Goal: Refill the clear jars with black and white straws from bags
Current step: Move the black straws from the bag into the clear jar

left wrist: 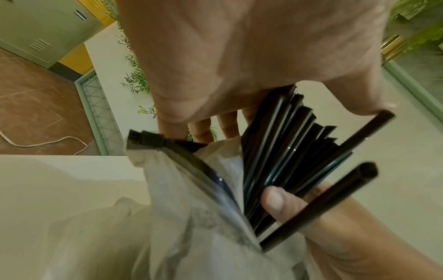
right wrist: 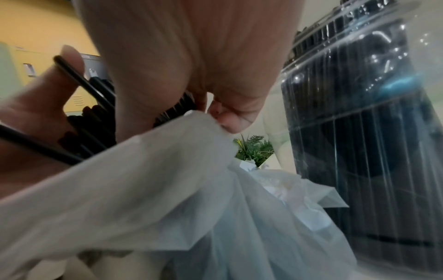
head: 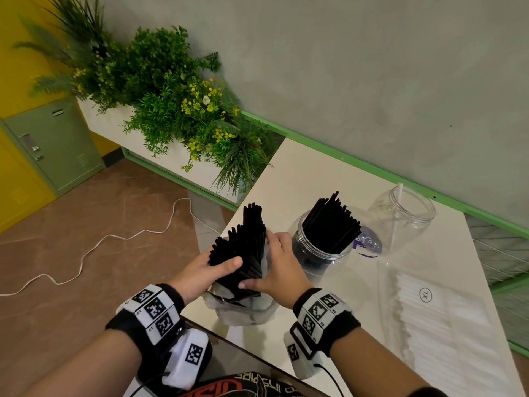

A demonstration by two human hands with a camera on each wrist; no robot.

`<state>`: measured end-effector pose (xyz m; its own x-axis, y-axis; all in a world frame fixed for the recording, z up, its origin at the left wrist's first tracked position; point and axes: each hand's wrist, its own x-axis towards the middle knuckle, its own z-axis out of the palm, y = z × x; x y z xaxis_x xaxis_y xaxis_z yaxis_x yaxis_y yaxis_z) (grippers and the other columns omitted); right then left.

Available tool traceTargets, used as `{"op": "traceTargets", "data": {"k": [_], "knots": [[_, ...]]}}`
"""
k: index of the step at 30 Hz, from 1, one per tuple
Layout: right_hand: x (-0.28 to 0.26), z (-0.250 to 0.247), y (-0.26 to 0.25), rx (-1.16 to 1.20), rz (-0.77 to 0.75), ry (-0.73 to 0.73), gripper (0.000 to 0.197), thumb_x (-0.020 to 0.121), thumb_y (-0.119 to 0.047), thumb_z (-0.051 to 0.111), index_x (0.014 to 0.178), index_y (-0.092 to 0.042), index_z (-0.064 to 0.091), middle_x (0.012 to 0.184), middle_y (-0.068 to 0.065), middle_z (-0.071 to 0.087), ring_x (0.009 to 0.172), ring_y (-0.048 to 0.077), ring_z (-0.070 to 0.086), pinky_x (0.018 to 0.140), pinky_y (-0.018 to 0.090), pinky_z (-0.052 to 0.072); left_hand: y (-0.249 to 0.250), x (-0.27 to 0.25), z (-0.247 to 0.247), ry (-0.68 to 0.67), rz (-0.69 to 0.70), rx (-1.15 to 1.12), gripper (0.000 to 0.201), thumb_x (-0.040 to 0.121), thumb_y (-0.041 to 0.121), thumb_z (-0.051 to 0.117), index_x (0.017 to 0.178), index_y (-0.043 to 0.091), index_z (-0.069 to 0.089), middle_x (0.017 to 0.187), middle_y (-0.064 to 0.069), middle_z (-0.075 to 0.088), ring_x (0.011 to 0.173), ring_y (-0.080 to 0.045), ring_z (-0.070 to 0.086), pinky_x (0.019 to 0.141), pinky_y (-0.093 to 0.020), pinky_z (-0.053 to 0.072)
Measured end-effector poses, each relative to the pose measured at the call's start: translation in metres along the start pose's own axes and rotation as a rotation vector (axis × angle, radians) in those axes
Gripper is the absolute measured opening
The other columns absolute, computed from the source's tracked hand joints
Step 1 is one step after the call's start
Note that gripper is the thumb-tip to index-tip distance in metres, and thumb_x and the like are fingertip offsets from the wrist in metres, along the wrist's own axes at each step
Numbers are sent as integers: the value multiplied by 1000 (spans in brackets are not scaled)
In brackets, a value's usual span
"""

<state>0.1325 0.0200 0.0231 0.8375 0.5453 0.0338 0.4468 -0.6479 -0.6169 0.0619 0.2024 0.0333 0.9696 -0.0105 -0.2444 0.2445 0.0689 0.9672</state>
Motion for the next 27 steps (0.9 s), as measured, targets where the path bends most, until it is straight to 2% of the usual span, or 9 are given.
{"op": "traceTargets", "data": {"k": [3,5,8,10,13,18,20,23,27], "knots": [[0,-2,-1,71,28,-46,93,55,-42,90,131,-14,44,114,-4,32,103,8,44,96,20,42,2,-1,1,-43,30,1,96,31,81,74,113,36,54,101,19,71,99,3,64,79,-10,47],[-1,-3,0,96,24,-66,77,57,-40,90,120,-14,52,111,-5,35,100,9,47,91,18,42,1,0,1,-61,46,-1,97,34,77,78,118,33,53,106,15,70,103,0,63,82,-13,47],[-4,-3,0,110,-54,-39,49,65,-34,86,101,-15,58,104,-4,43,90,10,50,82,23,46,-1,2,4,-67,67,10,95,36,66,85,116,25,57,108,7,71,105,-8,64,85,-19,49],[-8,-4,-2,94,-139,13,35,71,-26,81,96,-14,59,101,-5,44,85,8,49,76,24,45,-2,2,8,-35,83,-8,89,32,60,89,108,23,61,101,7,73,99,-8,67,79,-19,51],[-14,-4,-5,127,-178,74,29,73,-30,74,92,-16,58,98,-8,44,84,6,49,75,20,44,-5,6,13,50,101,-29,76,31,48,92,97,20,66,92,3,74,90,-11,69,73,-20,52],[-18,-6,5,43,-136,176,28,75,-44,73,81,-20,61,93,-8,45,84,14,46,75,23,41,-6,9,9,114,62,15,37,55,28,90,86,23,70,90,-4,75,88,-18,70,80,-32,53],[-19,-9,3,-24,-145,249,27,74,-47,72,79,-23,62,95,-9,47,88,15,42,78,30,41,-6,10,8,103,56,20,37,58,27,90,89,21,69,91,-5,75,89,-19,71,83,-36,54],[-23,-20,-7,1,-115,340,24,74,-51,69,77,-29,58,99,-17,46,93,15,39,82,40,42,-6,13,10,140,59,25,55,48,41,89,94,22,67,92,3,75,90,-15,70,81,-31,53],[-30,-38,-19,243,-37,390,24,75,-47,69,91,-45,51,102,-16,56,110,16,41,93,38,37,-7,15,9,184,47,87,34,67,20,84,95,22,65,92,2,73,91,-13,69,82,-29,52]]}}
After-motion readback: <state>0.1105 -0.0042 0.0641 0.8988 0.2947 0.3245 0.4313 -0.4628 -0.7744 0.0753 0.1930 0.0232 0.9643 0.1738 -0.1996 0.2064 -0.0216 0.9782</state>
